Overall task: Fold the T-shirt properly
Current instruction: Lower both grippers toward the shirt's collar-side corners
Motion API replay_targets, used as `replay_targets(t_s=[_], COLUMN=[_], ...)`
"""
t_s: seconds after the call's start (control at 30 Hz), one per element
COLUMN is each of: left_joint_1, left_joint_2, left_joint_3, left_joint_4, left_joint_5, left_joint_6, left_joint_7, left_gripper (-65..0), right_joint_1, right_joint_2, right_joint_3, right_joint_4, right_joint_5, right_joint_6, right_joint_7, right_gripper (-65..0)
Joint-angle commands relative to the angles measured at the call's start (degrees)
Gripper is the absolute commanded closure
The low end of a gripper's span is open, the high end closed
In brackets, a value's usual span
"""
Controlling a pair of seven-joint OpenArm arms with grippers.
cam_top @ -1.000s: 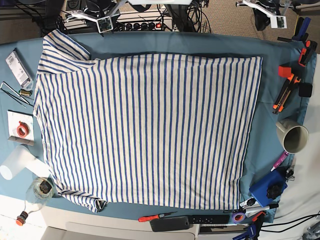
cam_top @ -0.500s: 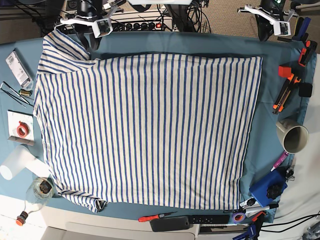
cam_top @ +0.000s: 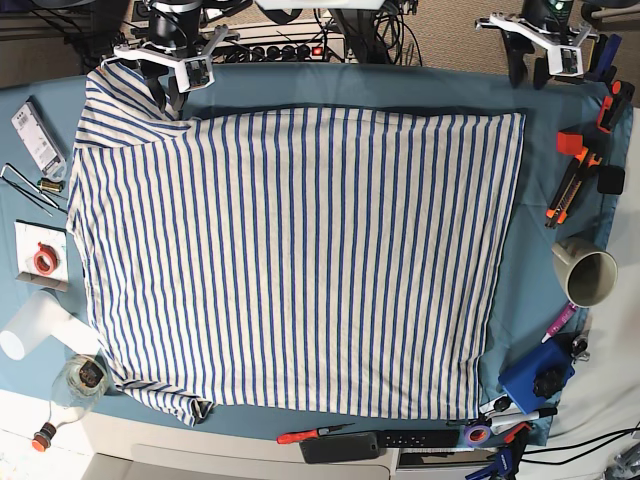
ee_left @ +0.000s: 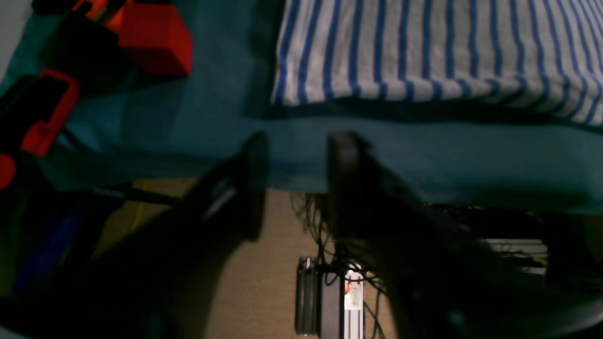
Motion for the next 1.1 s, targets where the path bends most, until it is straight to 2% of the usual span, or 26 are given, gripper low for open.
replay_targets(t_s=[0.0,0.23,0.4,0.53,0.6,0.9,1.07], left_joint_1=[0.76,0.48,0.50,0.50,0.48,0.17,-0.98], left_joint_2=[-0.22,-0.22,-0.22,-0.22,-0.20,-0.22,-0.20], left_joint_3=[-0.26,-0.26,-0.26,-0.26,-0.26,-0.26,-0.26], left_joint_4=[1.01,1.01,1.01,1.01,1.01,1.01,1.01], left_joint_5=[-0.39,-0.39,-0.39,-0.39,-0.39,-0.39,-0.39], left_joint_6=[-0.22,-0.22,-0.22,-0.22,-0.22,-0.22,-0.22], left_joint_7=[-1.11,-1.09,-1.11,-1.14,-1.16,-1.16,-1.14], left_gripper=[-24.6,-24.6,-24.6,-24.6,-24.6,-24.6,-24.6], right_joint_1=[-0.46,1.60,5.97,8.50,9.05,9.16,9.22], right_joint_2=[0.15,0.13,0.15,0.11,-0.35,-2.80,-4.63], right_joint_3=[0.11,0.11,0.11,0.11,0.11,0.04,0.04], right_joint_4=[1.09,1.09,1.11,1.14,1.14,1.14,1.14], right_joint_5=[-0.42,7.41,13.84,22.93,25.05,8.90,8.61], right_joint_6=[-0.83,-0.44,3.65,9.11,9.60,9.35,8.92], right_joint_7=[0.85,0.04,0.22,2.45,3.91,1.99,-2.16], right_gripper=[-13.6,-13.6,-13.6,-13.6,-13.6,-13.6,-13.6])
